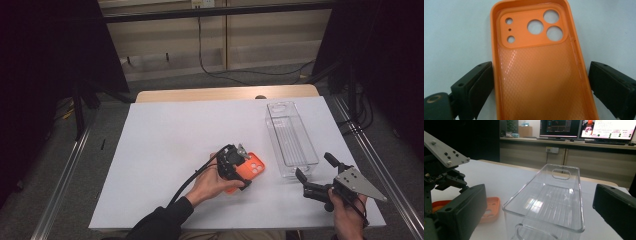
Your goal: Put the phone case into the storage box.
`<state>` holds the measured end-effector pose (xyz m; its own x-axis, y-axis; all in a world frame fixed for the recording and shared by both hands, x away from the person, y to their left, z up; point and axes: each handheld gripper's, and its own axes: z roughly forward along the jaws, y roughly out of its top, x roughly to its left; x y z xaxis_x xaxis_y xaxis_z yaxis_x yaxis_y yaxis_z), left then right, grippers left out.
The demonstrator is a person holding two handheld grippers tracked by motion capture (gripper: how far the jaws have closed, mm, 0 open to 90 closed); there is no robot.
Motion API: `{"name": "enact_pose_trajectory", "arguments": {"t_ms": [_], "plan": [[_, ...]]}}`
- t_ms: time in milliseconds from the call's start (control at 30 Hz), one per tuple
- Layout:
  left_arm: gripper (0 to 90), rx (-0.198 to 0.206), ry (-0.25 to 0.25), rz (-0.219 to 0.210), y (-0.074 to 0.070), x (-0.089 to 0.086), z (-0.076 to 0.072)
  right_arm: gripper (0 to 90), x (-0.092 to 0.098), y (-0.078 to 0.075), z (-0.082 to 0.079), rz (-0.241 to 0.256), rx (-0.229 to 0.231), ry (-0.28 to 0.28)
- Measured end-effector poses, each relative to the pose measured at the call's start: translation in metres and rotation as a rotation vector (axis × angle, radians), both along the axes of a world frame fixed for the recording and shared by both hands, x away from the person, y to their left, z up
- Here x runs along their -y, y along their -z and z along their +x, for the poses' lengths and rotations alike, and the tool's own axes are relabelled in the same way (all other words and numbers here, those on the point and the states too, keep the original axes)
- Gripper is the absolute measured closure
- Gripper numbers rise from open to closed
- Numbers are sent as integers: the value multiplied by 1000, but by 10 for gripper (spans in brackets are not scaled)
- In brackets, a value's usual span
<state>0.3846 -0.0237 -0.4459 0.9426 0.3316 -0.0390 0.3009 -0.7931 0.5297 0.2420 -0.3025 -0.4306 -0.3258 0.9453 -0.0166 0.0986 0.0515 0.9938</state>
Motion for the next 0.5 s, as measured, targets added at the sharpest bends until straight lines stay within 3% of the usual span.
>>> {"name": "enact_pose_trajectory", "arguments": {"t_ms": [500], "plan": [[150,-11,-21,23,-4,1,0,0,0,0,0,-1,-1,-4]]}}
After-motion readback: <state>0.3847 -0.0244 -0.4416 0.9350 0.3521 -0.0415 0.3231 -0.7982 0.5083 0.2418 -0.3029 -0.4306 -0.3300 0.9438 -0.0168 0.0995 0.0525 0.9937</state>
